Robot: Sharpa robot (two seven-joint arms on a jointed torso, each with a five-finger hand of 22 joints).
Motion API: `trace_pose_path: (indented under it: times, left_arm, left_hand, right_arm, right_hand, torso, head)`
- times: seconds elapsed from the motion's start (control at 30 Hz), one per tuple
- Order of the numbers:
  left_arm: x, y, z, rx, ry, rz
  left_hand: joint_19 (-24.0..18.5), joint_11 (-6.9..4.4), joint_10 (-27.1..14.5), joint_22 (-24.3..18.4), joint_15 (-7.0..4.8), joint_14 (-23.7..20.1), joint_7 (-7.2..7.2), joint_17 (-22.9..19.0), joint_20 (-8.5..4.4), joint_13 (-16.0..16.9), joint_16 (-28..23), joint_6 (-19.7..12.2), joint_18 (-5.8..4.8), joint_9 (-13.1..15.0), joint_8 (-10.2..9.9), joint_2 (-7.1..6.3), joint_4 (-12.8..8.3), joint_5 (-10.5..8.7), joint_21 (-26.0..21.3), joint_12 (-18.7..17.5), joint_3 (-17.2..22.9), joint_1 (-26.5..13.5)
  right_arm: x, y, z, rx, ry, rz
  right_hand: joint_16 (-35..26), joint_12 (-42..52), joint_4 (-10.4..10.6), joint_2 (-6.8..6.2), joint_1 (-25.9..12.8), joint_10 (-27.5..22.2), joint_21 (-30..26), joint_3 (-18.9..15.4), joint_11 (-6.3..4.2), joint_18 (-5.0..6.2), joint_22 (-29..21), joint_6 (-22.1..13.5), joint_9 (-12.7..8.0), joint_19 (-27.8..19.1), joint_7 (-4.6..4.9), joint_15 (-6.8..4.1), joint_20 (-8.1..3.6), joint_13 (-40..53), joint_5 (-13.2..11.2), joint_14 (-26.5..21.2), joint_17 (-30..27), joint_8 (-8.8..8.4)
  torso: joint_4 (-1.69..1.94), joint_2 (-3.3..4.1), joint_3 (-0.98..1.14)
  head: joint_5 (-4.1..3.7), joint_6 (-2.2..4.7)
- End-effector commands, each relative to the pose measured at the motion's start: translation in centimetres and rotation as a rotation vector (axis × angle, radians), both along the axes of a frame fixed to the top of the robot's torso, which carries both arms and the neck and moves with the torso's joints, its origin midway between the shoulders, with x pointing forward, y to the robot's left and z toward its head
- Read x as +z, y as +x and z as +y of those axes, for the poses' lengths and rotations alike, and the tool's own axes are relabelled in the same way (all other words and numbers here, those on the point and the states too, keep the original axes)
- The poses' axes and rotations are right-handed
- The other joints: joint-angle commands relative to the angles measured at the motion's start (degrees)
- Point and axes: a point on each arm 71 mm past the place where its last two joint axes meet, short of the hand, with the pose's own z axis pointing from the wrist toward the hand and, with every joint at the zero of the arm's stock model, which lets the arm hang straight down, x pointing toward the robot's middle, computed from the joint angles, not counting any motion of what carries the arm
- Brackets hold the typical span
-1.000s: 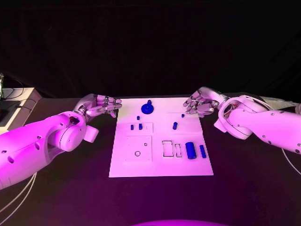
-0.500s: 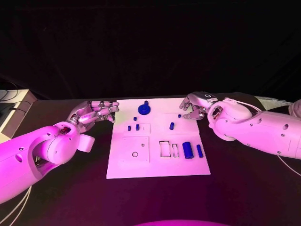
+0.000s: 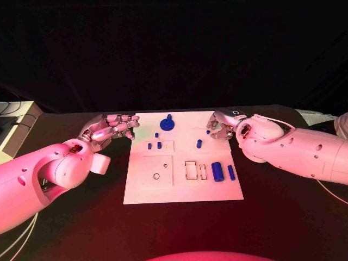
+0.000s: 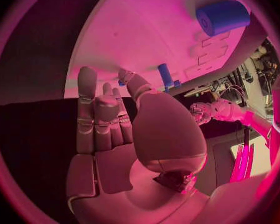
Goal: Assemble the parts on the task board
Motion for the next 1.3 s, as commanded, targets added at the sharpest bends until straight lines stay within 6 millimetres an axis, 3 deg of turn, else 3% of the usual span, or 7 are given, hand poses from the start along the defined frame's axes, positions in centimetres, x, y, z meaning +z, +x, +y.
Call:
trace_pose_path:
  times: [0.03,0.13,0.33,0.6,1.07,1.13,1.3]
  left_arm:
    - [0.2,-0.1,-0.3,-0.02,-0.018,-0.012]
    - [0.2,-0.1,-0.3,-0.02,-0.016,-0.012]
    - [0.1,-0.1,-0.3,-0.021,-0.013,-0.012]
    - [0.1,-0.1,-0.4,-0.022,-0.01,-0.011]
    - [0.0,0.0,-0.4,-0.027,-0.006,-0.008]
    - [0.0,0.0,-0.4,-0.027,-0.005,-0.008]
    - [0.0,0.0,-0.4,-0.028,-0.002,-0.007]
  left_hand:
    - [0.3,0.17,0.4,0.1,0.04,0.2,-0.06,0.1,0.1,-0.1,-0.3,0.2,-0.42,0.1,0.1,0.1,-0.1,0.25,-0.4,-0.3,-0.5,0.4]
    - [0.3,0.17,0.3,0.1,0.04,0.2,-0.06,0.1,0.1,-0.1,-0.3,0.2,-0.42,0.1,0.1,0.1,-0.1,0.25,-0.4,-0.4,-0.5,0.4]
    - [0.4,0.19,0.3,0.1,0.05,0.2,-0.04,0.1,0.11,-0.1,-0.4,0.2,-0.41,0.1,0.1,0.13,-0.1,0.25,-0.4,-0.4,-0.5,0.4]
    - [0.4,0.22,0.2,0.2,0.06,0.2,-0.03,0.2,0.1,-0.1,-0.4,0.2,-0.4,0.1,0.1,0.18,-0.2,0.25,-0.5,-0.4,-0.5,0.5]
    - [0.4,0.24,0.2,0.3,0.07,0.2,-0.01,0.3,0.1,-0.1,-0.5,0.2,-0.39,0.1,0.1,0.19,-0.3,0.25,-0.5,-0.5,-0.6,0.6]
    - [0.4,0.24,0.2,0.3,0.07,0.2,-0.01,0.3,0.1,-0.1,-0.5,0.2,-0.39,0.1,0.1,0.19,-0.3,0.25,-0.5,-0.5,-0.6,0.6]
    - [0.4,0.25,0.2,0.5,0.08,0.2,-0.02,0.3,0.11,-0.1,-0.5,0.2,-0.38,0.1,0.1,0.29,-0.3,0.24,-0.6,-0.5,-0.6,0.6]
  right_arm:
    - [-0.4,0.0,0.2,0.012,-0.023,0.03]
    - [-0.4,0.0,0.3,0.018,-0.018,0.038]
    - [-0.7,0.0,0.8,0.029,-0.007,0.056]
    - [-0.9,0.0,1.3,0.04,0.006,0.071]
    - [-1.0,0.1,1.8,0.046,0.012,0.071]
    - [-0.9,0.2,1.8,0.042,0.015,0.06]
    - [-0.8,0.2,1.8,0.032,0.016,0.036]
  right_hand:
    - [0.4,-0.1,-0.1,0.11,-0.3,0.7,-0.4,1.3,0.03,1.43,0.5,0.6,0.0,0.5,0.07,0.03,0.01,-0.1,-0.8,0.0,0.1,-0.13]
    - [0.7,0.0,0.1,-0.51,-1.1,1.0,-0.9,4.6,-0.02,1.41,2.4,1.1,0.1,0.5,0.11,0.0,-0.05,0.0,-0.7,-0.1,0.2,-0.12]
    - [1.3,-0.1,0.0,0.46,-1.2,2.1,-1.5,6.9,-0.33,1.38,4.4,1.9,0.1,0.6,-0.01,-0.19,-0.21,-0.1,-1.0,0.0,0.6,-0.09]
    - [1.7,0.0,0.3,1.1,-1.6,2.5,-2.3,7.6,-0.49,1.21,6.0,2.5,0.1,0.7,-0.08,-0.28,-0.35,0.0,-1.5,0.0,0.8,-0.09]
    - [2.0,-0.1,0.4,0.97,-1.7,2.4,-5.2,7.5,-0.45,1.23,9.8,2.5,0.1,1.6,-0.05,-0.23,-0.29,-0.1,-1.6,-0.1,0.6,-0.09]
    - [2.0,-0.1,0.4,1.82,-1.3,3.2,-5.5,7.8,-0.71,1.19,10.2,3.2,0.2,1.7,-0.24,-0.42,-0.38,0.0,-1.8,-0.1,0.6,-0.01]
    - [2.0,0.0,0.1,4.43,0.0,7.4,-5.6,9.6,-2.03,0.8,11.1,6.1,0.7,1.6,-1.06,-1.31,-0.94,0.1,-5.0,0.0,0.6,0.58]
  torso:
    - [-0.04,-0.1,-0.01]
    - [-0.1,-0.04,0.06]
    - [-0.1,-0.05,0.01]
    - [-0.04,-0.05,0.01]
    - [-0.11,-0.05,0.03]
    - [-0.09,-0.06,0.01]
    - [-0.11,-0.1,0.03]
  head:
    - [0.02,-0.2]
    - [0.07,-0.19]
    - [0.0,-0.26]
    - [0.08,-0.37]
    - [0.29,-0.46]
    - [0.26,-0.51]
    - [0.3,-0.57]
